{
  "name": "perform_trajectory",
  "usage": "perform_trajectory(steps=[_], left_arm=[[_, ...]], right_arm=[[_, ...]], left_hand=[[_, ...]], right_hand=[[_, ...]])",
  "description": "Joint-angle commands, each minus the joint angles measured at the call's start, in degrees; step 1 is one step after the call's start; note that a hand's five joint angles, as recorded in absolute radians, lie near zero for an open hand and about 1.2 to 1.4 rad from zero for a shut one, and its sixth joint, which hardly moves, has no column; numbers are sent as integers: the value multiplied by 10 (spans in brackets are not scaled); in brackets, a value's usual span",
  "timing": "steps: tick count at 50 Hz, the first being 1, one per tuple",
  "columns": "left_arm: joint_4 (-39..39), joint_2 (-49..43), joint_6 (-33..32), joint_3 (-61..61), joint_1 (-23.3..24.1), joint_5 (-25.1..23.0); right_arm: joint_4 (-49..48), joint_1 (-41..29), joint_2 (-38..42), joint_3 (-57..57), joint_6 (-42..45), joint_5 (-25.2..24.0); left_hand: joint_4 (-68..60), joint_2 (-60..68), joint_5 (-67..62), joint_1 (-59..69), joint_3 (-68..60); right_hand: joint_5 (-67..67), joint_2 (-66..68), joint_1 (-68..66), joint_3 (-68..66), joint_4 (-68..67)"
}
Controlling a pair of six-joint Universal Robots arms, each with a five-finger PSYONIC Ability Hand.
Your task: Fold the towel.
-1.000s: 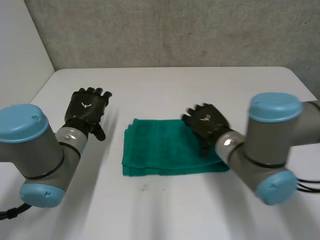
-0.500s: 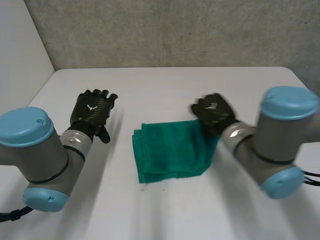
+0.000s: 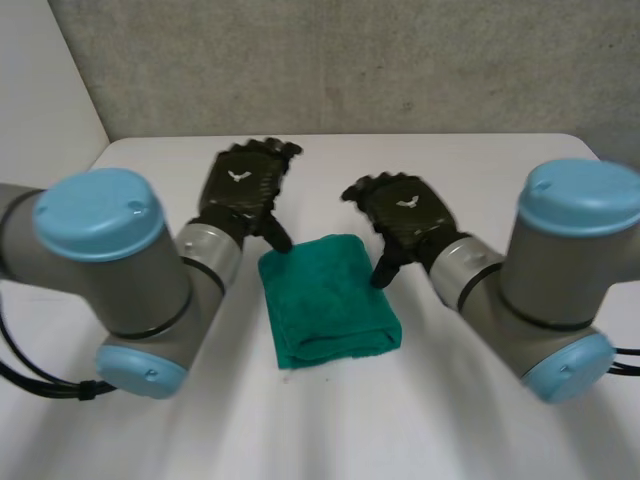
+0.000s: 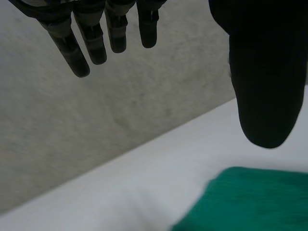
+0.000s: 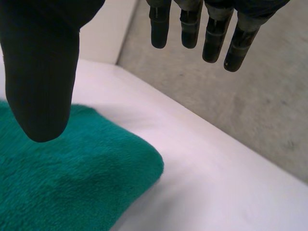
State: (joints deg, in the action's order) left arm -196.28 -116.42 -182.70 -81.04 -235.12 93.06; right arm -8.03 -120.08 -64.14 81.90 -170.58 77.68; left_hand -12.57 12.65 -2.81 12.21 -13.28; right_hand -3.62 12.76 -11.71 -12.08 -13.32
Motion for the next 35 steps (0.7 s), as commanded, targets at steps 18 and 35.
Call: perform_trajectory(steps=[18,35], left_arm=[[145,-117,2,21,29,116],[159,85,-28,57,-55,57]], right_arm=[[210,13,186,-179,2,-13],[34,45,-77,-105,-22,217]], left_hand=[[-5,4,-3,9,2],[-7,6,-4,10,1]], right_hand=[[36,-28,17,21,33],[36,-28,17,21,33]])
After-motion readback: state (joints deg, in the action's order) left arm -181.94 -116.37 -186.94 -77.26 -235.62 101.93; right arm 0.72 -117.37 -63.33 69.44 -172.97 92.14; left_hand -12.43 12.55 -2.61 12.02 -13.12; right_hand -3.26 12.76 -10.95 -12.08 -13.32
